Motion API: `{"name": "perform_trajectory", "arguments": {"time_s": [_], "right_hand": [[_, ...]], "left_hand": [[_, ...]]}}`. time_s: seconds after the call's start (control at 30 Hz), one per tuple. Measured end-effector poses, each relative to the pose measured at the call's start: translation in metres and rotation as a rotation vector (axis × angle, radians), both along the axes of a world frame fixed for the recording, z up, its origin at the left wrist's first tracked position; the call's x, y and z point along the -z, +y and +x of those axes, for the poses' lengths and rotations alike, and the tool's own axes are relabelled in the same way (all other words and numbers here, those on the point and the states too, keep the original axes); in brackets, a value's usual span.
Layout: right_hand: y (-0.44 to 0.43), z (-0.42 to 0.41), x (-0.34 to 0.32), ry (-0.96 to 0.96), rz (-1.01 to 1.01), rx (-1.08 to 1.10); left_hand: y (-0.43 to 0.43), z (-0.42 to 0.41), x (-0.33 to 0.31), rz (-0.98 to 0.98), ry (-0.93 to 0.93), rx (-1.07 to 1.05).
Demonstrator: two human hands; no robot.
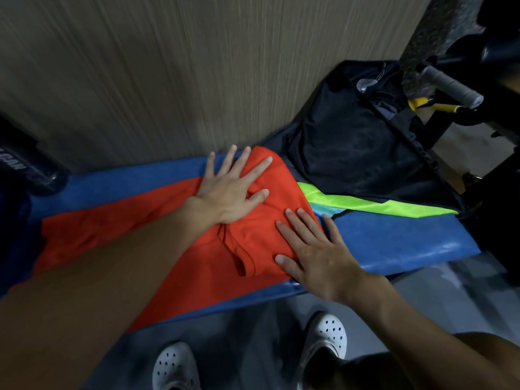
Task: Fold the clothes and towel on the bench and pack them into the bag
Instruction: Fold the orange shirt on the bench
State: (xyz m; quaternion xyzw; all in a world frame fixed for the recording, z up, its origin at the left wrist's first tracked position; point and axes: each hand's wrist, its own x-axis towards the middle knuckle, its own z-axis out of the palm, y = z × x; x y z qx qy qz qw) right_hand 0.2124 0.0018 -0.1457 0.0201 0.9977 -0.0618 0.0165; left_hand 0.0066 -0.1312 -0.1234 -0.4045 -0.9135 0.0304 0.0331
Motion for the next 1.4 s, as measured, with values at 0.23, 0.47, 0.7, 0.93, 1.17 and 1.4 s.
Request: {"name": "perform_trajectory", "arguments": {"time_s": [0.23,0.47,0.7,0.93,1.17,1.4], "right_hand": [[-0.012,-0.011,-0.022,0.173,-0.060,-0.002],[-0.073,-0.065,-0.088,0.130,-0.140,-0.209],[-0.190,-0.139,-0.108,0.019,-0.238,-0.382],[-0.279,-0.218,-0.070,-0.137,-0.294,-0.345],[-0.309,-0.268,-0.045,-0.259,-0.215,-0.330],[-0.319,-0.279,-0.048,-0.305,-0.208,-0.320]], "left_hand": [[-0.048,0.022,-0.024,0.137,-0.001,-0.074],[-0.184,0.078,-0.041,0.588,-0.060,-0.409],[-0.303,0.120,-0.020,0.600,-0.191,-0.855],[-0.340,0.146,0.007,0.934,-0.290,-1.085],[-0.326,0.145,0.011,1.152,-0.376,-1.113],[-0.324,0.150,0.010,1.346,-0.425,-1.214]]}}
